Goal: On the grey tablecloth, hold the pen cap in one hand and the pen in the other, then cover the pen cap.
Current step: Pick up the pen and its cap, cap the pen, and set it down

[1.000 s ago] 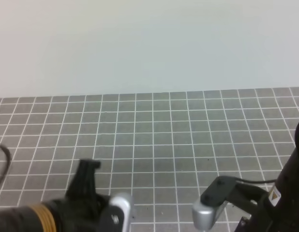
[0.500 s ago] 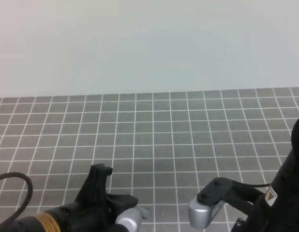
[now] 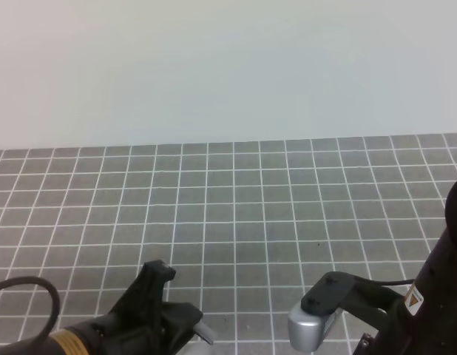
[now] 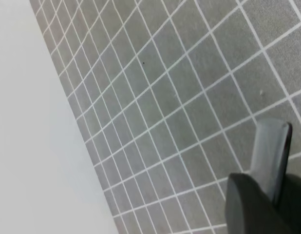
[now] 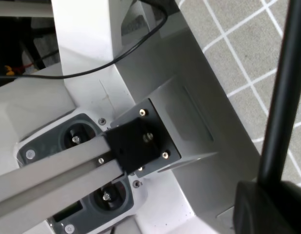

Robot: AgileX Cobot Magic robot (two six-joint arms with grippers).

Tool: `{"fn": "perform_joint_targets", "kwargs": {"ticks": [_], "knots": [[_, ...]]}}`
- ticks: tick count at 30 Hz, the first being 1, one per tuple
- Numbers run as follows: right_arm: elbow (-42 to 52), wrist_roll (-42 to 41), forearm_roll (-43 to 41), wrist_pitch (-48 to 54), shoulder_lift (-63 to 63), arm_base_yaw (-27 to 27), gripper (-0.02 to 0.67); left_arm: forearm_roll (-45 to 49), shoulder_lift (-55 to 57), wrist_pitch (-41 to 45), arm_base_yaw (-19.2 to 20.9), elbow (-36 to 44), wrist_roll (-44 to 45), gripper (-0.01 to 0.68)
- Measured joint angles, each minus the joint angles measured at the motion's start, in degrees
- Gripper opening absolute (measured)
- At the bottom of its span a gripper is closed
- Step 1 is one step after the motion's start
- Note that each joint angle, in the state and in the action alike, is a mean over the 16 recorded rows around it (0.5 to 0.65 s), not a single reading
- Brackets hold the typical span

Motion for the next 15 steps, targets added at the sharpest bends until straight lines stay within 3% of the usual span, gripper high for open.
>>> {"fn": "perform_joint_targets", "kwargs": {"ticks": [15], "knots": [[0.00, -0.36, 0.00, 0.00, 1.22, 0.00, 0.066, 0.20, 0.00, 0.48, -5.63, 0.09, 0.47, 0.082]]}}
